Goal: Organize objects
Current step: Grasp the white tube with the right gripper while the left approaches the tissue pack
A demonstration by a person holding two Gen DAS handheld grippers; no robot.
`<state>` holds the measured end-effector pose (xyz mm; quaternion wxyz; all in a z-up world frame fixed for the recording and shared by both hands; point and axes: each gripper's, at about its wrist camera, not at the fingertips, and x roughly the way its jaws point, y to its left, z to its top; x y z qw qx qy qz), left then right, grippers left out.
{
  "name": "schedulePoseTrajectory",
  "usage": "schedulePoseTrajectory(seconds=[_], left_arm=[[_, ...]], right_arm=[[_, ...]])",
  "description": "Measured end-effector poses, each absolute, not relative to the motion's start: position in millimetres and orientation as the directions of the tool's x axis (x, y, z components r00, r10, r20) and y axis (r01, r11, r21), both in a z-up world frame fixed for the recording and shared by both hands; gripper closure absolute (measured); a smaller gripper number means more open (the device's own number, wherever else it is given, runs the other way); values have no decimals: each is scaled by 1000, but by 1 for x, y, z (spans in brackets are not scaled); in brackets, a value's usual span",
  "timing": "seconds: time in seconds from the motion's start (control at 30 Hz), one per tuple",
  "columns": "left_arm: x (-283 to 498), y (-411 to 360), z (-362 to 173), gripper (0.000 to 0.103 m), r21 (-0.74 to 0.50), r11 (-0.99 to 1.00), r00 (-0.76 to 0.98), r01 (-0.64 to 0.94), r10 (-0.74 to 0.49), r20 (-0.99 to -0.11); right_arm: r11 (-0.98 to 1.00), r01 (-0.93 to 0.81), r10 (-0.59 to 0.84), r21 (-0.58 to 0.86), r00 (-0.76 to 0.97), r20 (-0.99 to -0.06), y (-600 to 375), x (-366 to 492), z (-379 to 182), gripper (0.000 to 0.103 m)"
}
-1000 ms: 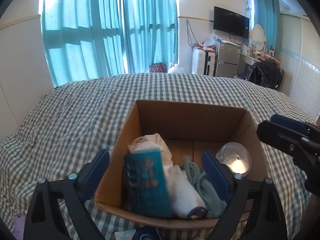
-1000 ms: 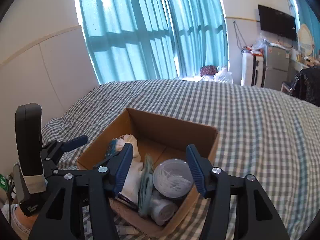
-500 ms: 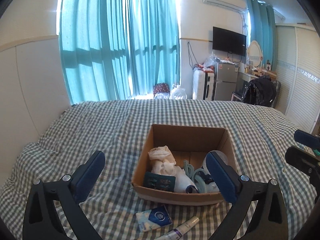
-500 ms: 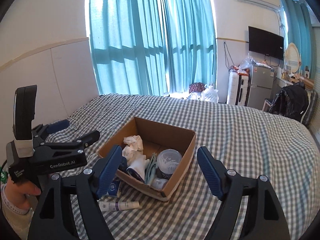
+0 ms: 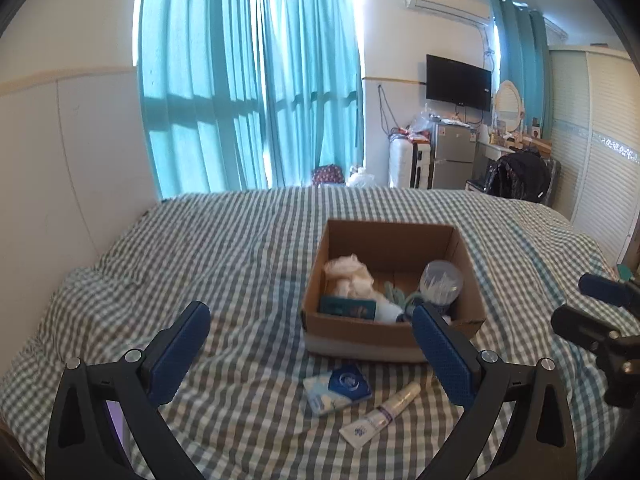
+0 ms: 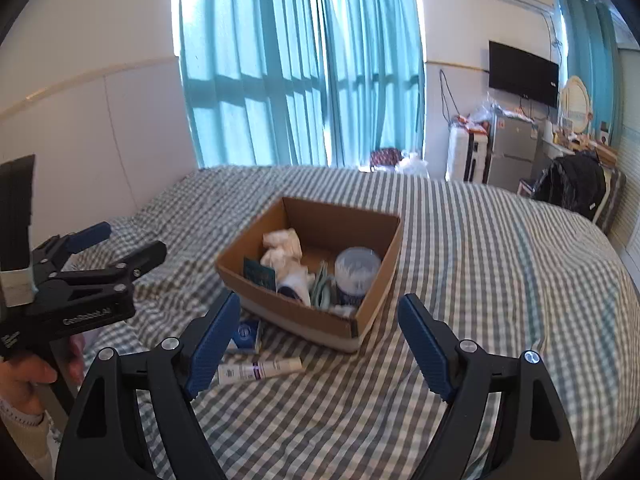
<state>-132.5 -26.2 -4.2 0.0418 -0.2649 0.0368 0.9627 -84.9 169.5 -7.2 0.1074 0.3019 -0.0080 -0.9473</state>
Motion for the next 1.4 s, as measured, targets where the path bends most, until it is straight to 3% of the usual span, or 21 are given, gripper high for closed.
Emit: schedulePoseTrajectory(seconds=[0.13, 0.43, 0.6, 0.9, 0.97, 1.03, 1.1, 1.4], left_arm=[[-136, -34, -41, 0, 51, -995, -830, -84, 41, -557], [-150, -53, -111, 0, 71, -997, -774, -38, -15, -633], [-158, -62, -134, 0, 120, -993, -769, 8, -83, -634], [-173, -81, -147, 0, 75, -995, -722, 61, -96, -685], [-172, -84, -148, 0, 67, -995, -720, 71, -97, -688], [-172, -86, -150, 0, 52, -996, -715, 71, -87, -693], [-172, -86, -152, 0, 47, -996, -712, 77, -88, -697], [-152, -73, -144, 0, 22, -997, -706, 76, -69, -704]], right_arm=[[-988, 147, -141, 39, -782, -607, 157, -94, -50, 22], [-989, 138, -138, 61, -666, -733, 126, -126, -124, 22], [-988, 133, -141, 76, -597, -790, 106, -152, -161, 22], [-985, 95, -171, 143, -522, -836, 88, -188, -202, 22], [-986, 113, -167, 125, -531, -831, 85, -186, -202, 30], [-982, 150, -180, 117, -538, -823, 83, -181, -199, 49], [-979, 158, -197, 131, -544, -815, 87, -176, -195, 57], [-958, 206, -283, 197, -612, -738, 121, -135, -148, 72]])
